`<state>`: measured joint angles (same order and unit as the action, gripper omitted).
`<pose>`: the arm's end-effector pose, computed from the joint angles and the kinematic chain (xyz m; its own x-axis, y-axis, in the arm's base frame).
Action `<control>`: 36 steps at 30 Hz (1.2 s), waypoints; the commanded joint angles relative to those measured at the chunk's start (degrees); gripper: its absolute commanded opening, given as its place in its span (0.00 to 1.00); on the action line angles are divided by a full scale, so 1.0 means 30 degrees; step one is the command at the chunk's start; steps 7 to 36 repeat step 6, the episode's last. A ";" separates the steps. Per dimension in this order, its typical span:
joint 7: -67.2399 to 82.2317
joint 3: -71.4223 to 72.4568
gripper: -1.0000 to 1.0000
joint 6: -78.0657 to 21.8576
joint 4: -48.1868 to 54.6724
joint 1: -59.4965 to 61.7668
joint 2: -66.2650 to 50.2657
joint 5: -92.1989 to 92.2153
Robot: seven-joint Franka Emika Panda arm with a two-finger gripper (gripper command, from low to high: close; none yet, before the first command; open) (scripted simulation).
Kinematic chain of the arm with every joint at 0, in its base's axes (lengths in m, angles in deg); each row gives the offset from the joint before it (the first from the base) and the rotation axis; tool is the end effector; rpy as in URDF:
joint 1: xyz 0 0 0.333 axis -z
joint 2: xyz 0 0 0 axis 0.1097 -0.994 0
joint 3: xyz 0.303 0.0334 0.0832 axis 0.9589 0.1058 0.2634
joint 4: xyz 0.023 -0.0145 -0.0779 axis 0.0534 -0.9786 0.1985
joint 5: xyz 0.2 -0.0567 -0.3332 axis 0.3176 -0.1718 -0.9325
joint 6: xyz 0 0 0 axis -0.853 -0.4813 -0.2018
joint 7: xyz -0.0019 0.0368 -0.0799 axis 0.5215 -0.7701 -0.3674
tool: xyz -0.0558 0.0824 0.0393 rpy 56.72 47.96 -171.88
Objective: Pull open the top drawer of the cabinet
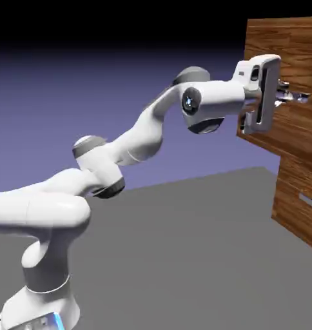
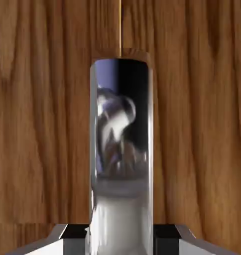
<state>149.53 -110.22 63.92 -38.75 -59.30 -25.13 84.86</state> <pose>0.5263 -0.0512 0.5873 0.0017 0.7071 0.7071 0.0017 -0.7071 0.7071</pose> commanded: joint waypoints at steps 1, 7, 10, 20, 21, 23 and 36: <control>0.0106 -0.0118 0.00 -0.0308 -0.0694 -0.0379 -0.0106 -0.0112; 0.0383 -0.0490 1.00 -0.1058 -0.2409 -0.1389 -0.0295 -0.0671; 0.0383 -0.0490 1.00 -0.1058 -0.2409 -0.1389 -0.0295 -0.0671; 0.0383 -0.0490 1.00 -0.1058 -0.2409 -0.1389 -0.0295 -0.0671; 0.0383 -0.0490 1.00 -0.1058 -0.2409 -0.1389 -0.0295 -0.0671; 0.0383 -0.0490 1.00 -0.1058 -0.2409 -0.1389 -0.0295 -0.0671; 0.0383 -0.0490 1.00 -0.1058 -0.2409 -0.1389 -0.0295 -0.0671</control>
